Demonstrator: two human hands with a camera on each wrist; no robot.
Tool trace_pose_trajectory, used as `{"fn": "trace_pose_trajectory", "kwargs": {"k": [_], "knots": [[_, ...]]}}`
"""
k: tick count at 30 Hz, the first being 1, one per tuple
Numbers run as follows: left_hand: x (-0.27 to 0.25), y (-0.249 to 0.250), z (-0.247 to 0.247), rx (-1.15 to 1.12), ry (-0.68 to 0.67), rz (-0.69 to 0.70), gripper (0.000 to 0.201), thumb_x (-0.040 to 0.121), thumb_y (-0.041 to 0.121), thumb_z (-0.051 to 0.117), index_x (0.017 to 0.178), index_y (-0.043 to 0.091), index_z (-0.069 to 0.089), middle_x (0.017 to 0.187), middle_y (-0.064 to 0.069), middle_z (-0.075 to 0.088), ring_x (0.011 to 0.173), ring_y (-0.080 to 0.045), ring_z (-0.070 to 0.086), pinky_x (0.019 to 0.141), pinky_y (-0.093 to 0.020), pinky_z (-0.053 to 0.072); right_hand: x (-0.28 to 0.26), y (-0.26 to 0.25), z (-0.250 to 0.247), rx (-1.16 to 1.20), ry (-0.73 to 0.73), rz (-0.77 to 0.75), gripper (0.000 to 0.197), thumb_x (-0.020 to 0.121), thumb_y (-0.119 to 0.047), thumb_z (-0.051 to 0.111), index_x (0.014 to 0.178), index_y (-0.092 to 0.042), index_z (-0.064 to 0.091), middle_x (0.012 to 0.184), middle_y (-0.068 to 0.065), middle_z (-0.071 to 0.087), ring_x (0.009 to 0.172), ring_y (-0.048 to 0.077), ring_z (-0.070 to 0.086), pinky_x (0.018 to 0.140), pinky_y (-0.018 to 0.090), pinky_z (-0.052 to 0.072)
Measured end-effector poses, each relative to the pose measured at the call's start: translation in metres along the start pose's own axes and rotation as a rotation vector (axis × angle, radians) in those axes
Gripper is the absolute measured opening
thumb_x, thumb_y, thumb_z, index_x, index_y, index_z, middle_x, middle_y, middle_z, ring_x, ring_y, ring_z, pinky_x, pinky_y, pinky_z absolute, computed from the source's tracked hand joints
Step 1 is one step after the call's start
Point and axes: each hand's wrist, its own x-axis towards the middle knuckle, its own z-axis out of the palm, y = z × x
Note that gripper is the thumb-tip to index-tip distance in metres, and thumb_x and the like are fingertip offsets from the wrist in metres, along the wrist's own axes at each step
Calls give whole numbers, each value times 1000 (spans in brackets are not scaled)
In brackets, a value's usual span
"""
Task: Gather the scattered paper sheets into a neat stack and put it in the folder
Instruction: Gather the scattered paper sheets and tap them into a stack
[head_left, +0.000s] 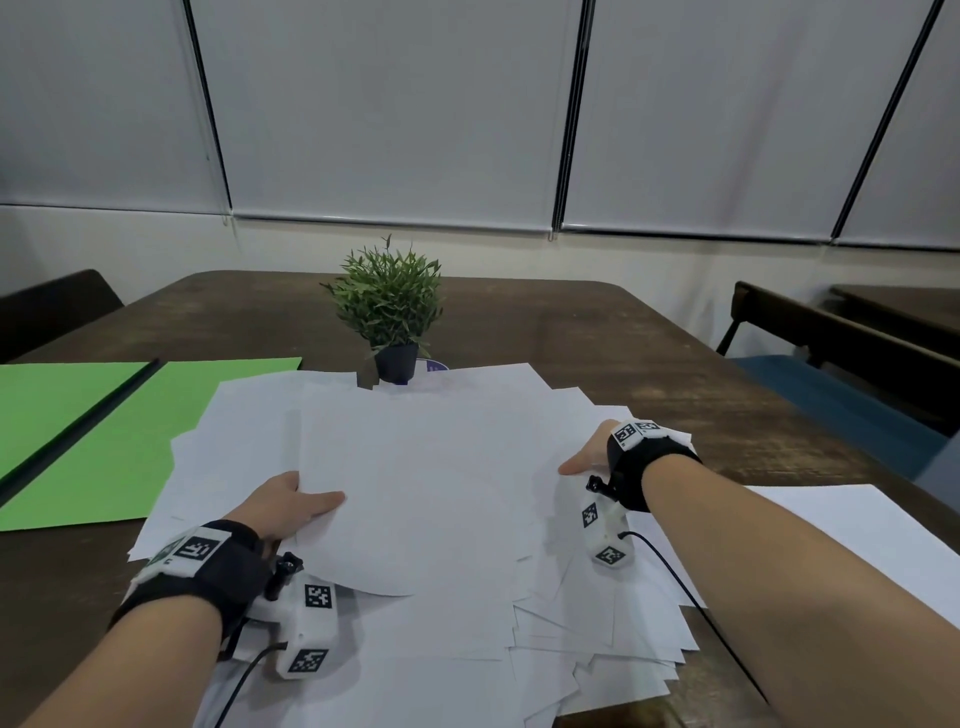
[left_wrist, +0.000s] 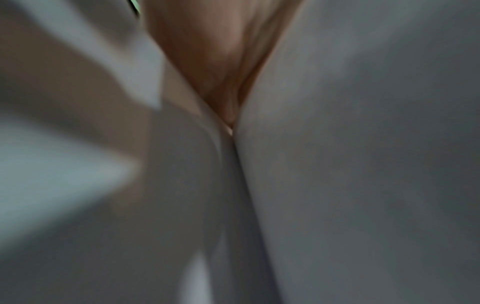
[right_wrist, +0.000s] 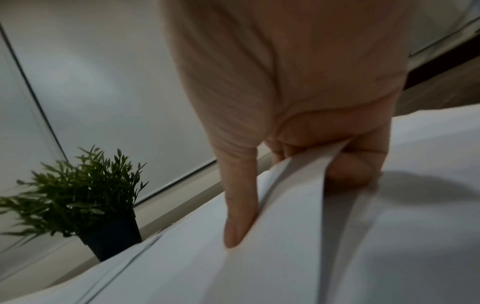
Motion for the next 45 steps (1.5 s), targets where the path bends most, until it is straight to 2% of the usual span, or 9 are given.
{"fn": "trace_pose_trajectory", "kwargs": {"k": [13, 17, 24, 35, 38, 40, 42, 44, 45], "knots": [[3, -3, 0, 36, 11, 11, 39, 80, 30, 75, 102, 1, 58, 104, -14, 66, 98, -33, 63, 92, -47, 51, 15, 2, 4, -47, 16, -37, 43, 70, -50, 79, 100, -21, 67, 93, 2, 64, 86, 23, 59, 76, 25, 45], [5, -4, 0, 57, 7, 19, 39, 82, 31, 74, 101, 1, 58, 104, -14, 66, 98, -33, 63, 89, -43, 50, 13, 5, 0, -36, 42, -14, 44, 83, -44, 66, 117, -16, 63, 105, 4, 64, 90, 25, 57, 79, 27, 45], [7, -2, -5, 104, -10, 22, 53, 89, 41, 63, 115, -4, 54, 115, -17, 63, 103, -35, 62, 97, -45, 47, 17, 32, -24, 251, 237, -62, 33, 83, -30, 62, 115, -21, 55, 117, 11, 64, 98, 31, 62, 93, 40, 50], [-12, 8, -7, -35, -15, -38, 75, 95, 57, 36, 143, 0, 35, 149, -15, 36, 134, -32, 39, 113, -41, 28, -36, 25, -64, 702, 414, -280, 40, 88, -14, 64, 127, -5, 56, 122, 14, 64, 109, 29, 60, 82, 26, 41], [-26, 13, -7, -199, -19, -104, 93, 87, 75, 24, 140, 2, 43, 140, -14, 49, 119, -32, 54, 97, -33, 44, -41, 2, -36, 701, 317, -318, 42, 88, -17, 67, 127, -3, 57, 122, 15, 64, 108, 31, 62, 85, 29, 46], [-37, 19, -9, -230, -86, -132, 98, 84, 79, 14, 108, -2, 64, 91, -17, 71, 69, -28, 69, 57, -19, 52, -39, -15, -10, 649, 234, -328, 42, 88, -20, 66, 126, -4, 58, 122, 15, 64, 108, 31, 62, 91, 34, 49], [-56, 32, -7, -223, -119, -91, 92, 88, 73, 8, 68, -2, 59, 43, -11, 57, 29, -20, 51, 30, -10, 31, -37, -30, 17, 571, 153, -339, 44, 89, -25, 65, 128, -5, 57, 127, 13, 61, 114, 30, 59, 97, 34, 46], [-68, 41, -4, -234, -176, -85, 91, 88, 72, 13, 66, -1, 63, 48, -13, 61, 33, -20, 56, 32, -12, 35, -38, -41, 39, 498, 74, -343, 47, 89, -28, 64, 130, -6, 55, 130, 12, 59, 118, 29, 55, 98, 30, 43], [-47, 29, -5, -259, -216, -87, 88, 86, 74, 22, 84, -1, 69, 69, -16, 71, 51, -23, 67, 43, -17, 47, -36, -44, 49, 454, 34, -343, 48, 89, -30, 65, 129, -7, 56, 129, 11, 59, 118, 29, 55, 96, 30, 43]]}}
